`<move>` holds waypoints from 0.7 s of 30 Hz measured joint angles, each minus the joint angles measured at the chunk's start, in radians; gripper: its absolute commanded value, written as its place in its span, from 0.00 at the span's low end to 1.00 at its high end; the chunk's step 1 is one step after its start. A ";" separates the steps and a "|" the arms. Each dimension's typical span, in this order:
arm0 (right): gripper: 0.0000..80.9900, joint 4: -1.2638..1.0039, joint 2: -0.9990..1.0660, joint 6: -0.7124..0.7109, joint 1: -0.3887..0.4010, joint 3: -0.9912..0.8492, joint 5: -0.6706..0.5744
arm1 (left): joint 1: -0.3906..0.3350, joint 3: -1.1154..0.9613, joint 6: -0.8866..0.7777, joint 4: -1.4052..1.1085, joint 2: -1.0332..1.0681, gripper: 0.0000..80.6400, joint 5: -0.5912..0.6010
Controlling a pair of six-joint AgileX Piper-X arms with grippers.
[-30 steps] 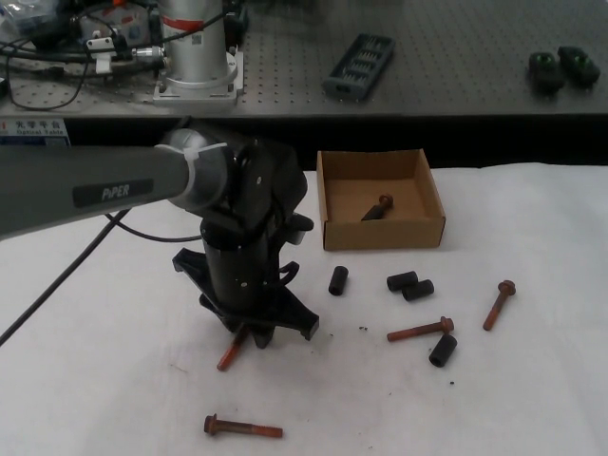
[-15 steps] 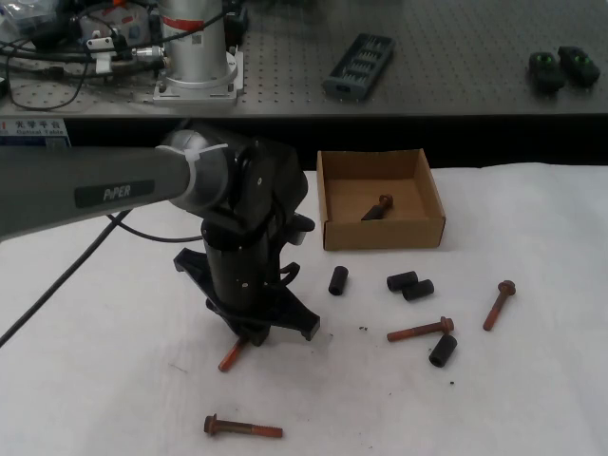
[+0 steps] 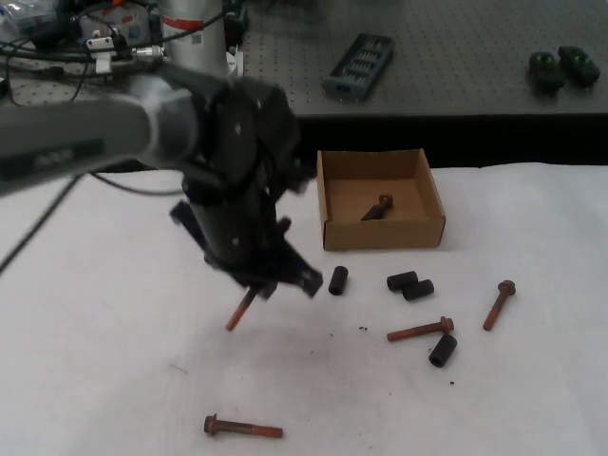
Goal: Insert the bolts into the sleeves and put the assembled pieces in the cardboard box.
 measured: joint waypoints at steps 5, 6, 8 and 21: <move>0.74 0.002 0.000 0.000 0.000 0.000 0.000 | 0.000 0.002 0.003 -0.005 -0.115 0.01 0.054; 0.74 0.002 0.000 0.000 0.000 0.000 0.000 | 0.000 0.002 0.003 -0.005 -0.117 0.01 0.057; 0.74 0.002 0.000 0.000 0.000 0.000 0.000 | 0.000 0.010 0.003 -0.005 -0.140 0.01 0.090; 0.74 0.004 0.000 0.000 0.000 0.000 0.000 | 0.025 0.124 0.038 -0.003 -0.230 0.01 0.287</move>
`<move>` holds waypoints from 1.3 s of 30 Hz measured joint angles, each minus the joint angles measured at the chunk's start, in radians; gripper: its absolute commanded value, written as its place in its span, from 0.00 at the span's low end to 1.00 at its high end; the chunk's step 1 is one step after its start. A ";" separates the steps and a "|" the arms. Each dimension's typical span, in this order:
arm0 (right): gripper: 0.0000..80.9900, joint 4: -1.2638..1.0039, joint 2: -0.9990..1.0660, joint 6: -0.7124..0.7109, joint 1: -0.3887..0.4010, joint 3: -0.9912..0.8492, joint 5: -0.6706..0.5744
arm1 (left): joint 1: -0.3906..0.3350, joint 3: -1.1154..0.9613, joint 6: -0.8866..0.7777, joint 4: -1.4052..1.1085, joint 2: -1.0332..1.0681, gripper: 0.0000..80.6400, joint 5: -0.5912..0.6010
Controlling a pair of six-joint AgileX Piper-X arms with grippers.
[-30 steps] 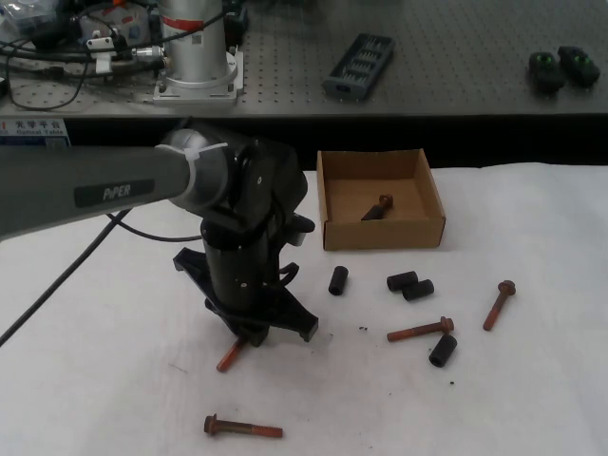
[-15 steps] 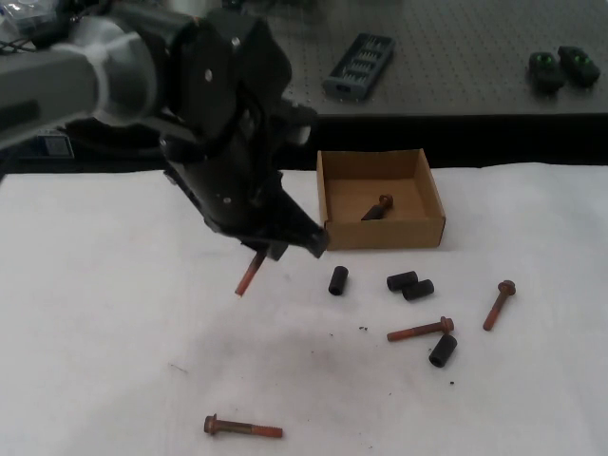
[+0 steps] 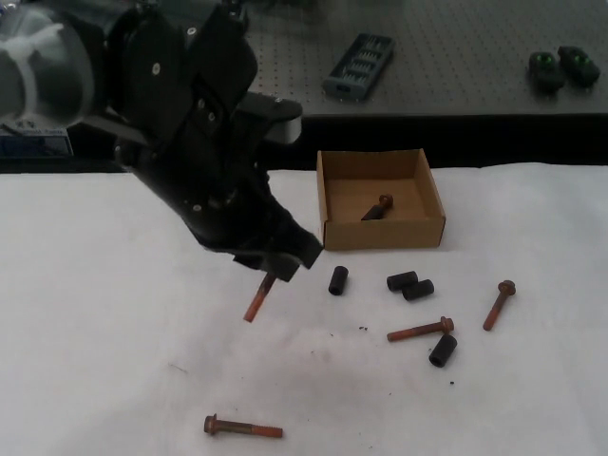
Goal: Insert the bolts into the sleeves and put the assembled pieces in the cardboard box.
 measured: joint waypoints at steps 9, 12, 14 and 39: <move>0.74 0.002 0.000 0.000 0.000 0.000 0.000 | 0.080 0.191 -0.057 -0.172 0.000 0.01 -0.212; 0.74 0.002 0.000 0.000 0.000 0.000 0.000 | 0.102 0.228 -0.086 -0.221 0.000 0.01 -0.231; 0.74 0.002 0.000 0.000 0.000 0.000 0.000 | 0.119 0.252 -0.112 -0.262 0.000 0.01 -0.240; 0.74 -0.001 0.000 0.000 0.000 0.000 0.000 | 0.137 0.262 -0.219 -0.328 0.188 0.01 -0.300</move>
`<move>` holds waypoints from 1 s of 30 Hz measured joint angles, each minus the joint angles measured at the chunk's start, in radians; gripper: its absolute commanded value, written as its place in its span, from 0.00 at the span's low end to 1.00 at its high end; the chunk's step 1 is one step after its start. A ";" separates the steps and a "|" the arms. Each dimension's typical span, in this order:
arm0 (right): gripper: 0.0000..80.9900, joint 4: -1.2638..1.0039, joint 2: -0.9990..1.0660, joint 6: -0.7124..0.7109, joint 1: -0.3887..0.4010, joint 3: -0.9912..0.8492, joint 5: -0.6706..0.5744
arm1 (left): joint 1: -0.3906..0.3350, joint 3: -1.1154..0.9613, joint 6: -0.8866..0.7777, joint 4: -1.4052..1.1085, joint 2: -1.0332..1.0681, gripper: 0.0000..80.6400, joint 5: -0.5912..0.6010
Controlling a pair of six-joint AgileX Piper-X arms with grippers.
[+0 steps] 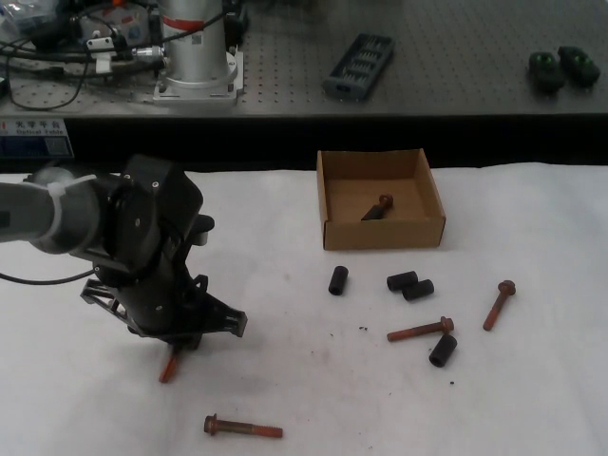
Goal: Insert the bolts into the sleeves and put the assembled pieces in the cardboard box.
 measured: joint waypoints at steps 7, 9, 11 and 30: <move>0.74 0.000 0.000 0.000 0.000 0.000 0.000 | 0.000 0.000 0.000 0.000 0.000 0.01 0.000; 0.74 0.000 0.000 0.000 0.000 0.000 0.000 | 0.000 0.000 0.000 0.000 0.000 0.01 0.000; 0.74 0.000 0.000 0.000 0.000 0.000 0.000 | 0.000 -0.002 0.000 0.003 0.000 0.00 0.000; 0.74 0.000 0.000 0.000 0.000 0.000 0.000 | 0.000 -0.002 0.000 0.064 -0.018 0.29 0.000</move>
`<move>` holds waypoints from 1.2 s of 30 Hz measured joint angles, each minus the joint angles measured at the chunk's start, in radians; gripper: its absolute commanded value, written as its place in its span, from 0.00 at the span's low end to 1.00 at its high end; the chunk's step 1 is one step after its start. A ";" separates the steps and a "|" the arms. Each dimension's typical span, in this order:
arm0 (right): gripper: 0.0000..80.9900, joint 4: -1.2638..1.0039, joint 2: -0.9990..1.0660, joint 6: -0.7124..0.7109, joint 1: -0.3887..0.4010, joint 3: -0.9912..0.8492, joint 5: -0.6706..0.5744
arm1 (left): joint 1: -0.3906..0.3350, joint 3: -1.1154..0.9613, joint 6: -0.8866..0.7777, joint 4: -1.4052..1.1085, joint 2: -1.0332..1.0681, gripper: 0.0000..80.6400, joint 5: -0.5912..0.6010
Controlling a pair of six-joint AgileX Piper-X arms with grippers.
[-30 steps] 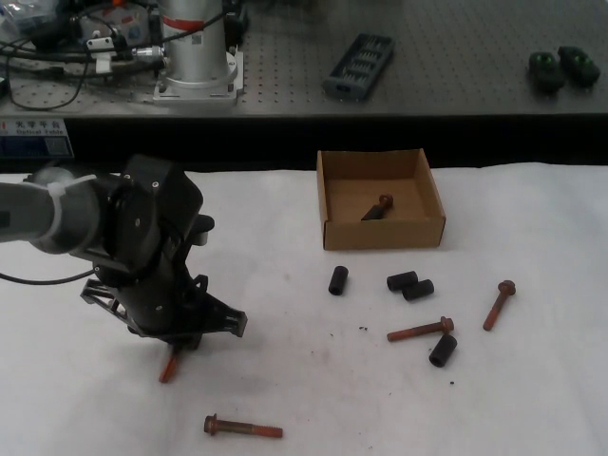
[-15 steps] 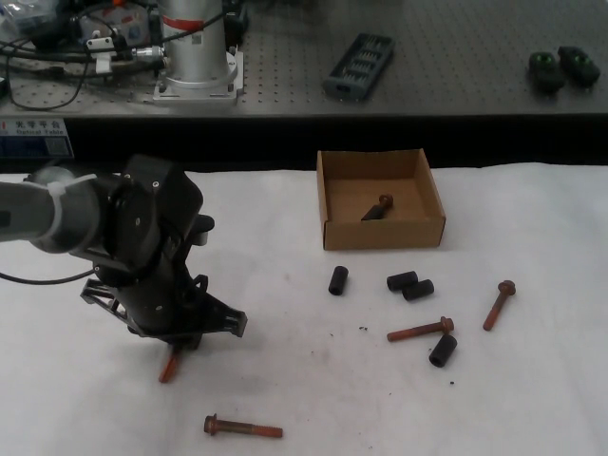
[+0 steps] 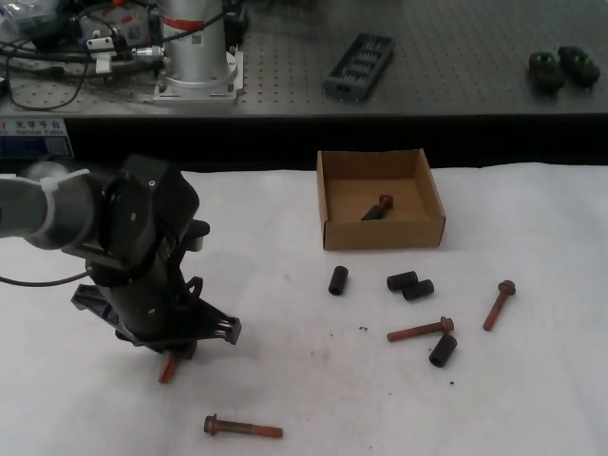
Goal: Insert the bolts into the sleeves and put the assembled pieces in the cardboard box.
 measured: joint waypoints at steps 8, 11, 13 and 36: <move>0.74 0.000 0.000 0.000 0.000 0.000 0.000 | 0.000 0.000 0.000 0.023 -0.006 0.29 0.000; 0.74 0.000 0.000 0.000 0.000 0.000 0.000 | 0.000 0.000 0.004 0.005 -0.006 0.29 0.000; 0.74 0.000 0.000 0.000 0.000 0.000 0.000 | 0.000 0.000 0.008 -0.007 -0.006 0.29 0.000; 0.74 0.000 0.000 0.000 0.000 0.000 0.000 | 0.000 0.000 0.019 -0.048 -0.006 0.13 0.007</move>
